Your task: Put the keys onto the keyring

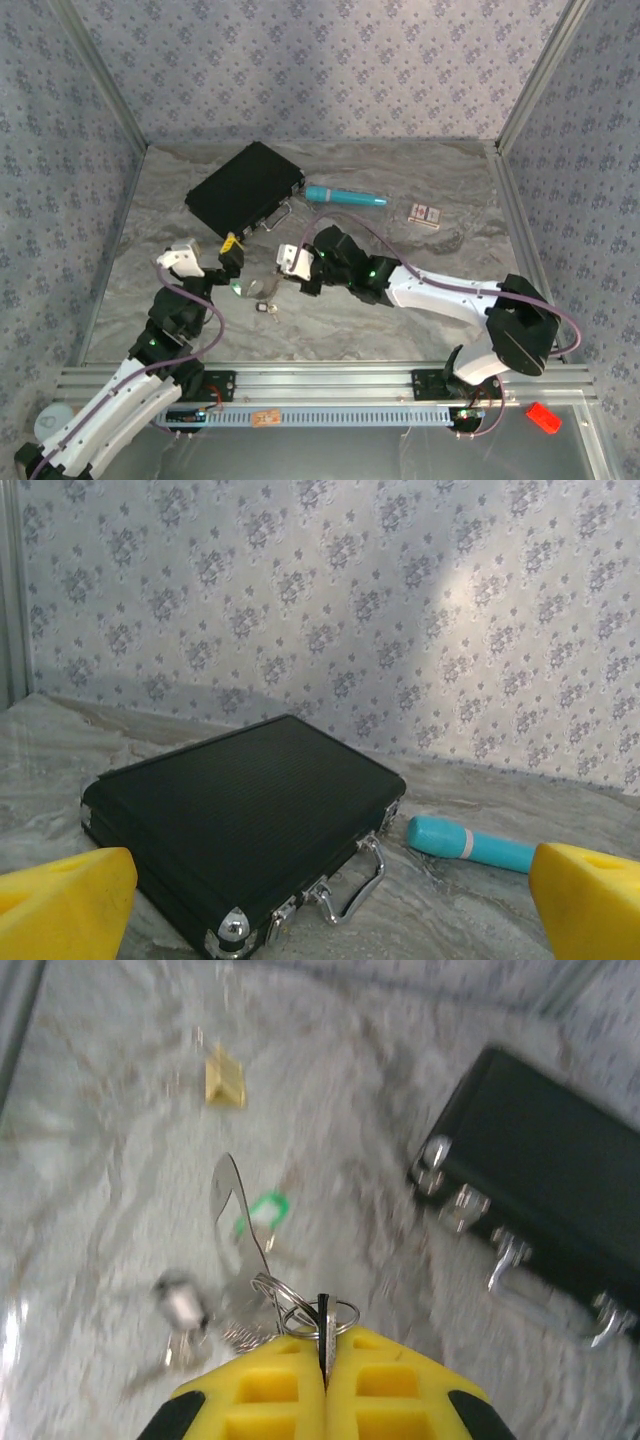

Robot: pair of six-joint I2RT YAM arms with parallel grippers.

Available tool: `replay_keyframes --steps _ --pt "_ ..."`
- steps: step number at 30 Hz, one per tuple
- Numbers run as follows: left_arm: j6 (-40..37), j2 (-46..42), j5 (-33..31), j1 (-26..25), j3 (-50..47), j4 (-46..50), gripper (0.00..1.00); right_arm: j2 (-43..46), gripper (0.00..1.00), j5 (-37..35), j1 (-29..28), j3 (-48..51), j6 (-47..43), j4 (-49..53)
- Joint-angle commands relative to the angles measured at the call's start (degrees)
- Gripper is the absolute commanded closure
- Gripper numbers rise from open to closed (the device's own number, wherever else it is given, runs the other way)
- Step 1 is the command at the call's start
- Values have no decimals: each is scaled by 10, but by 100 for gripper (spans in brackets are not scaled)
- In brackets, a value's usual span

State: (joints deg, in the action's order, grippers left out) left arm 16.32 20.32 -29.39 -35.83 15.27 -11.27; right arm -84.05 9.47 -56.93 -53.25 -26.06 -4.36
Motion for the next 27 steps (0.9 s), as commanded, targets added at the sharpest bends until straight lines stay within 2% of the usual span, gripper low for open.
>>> replay_keyframes --steps 1,8,16,18,20,22,27 --pt "35 2 6 9 0 3 0 0 100 -48 -3 27 -20 99" --pt "53 44 45 29 6 -3 0 -2 100 -128 -7 50 -96 284" --pt "78 87 77 45 12 -1 0 -27 98 -206 -14 48 -137 365" --pt "89 100 83 50 15 7 0 -29 94 -212 -14 50 -139 375" --pt "99 110 92 56 19 12 0 -29 80 -218 -14 54 -140 381" --pt "111 119 101 62 21 15 0 -25 71 -223 -15 55 -140 385" --pt "108 138 119 69 36 32 0 37 60 -187 -6 66 -130 380"
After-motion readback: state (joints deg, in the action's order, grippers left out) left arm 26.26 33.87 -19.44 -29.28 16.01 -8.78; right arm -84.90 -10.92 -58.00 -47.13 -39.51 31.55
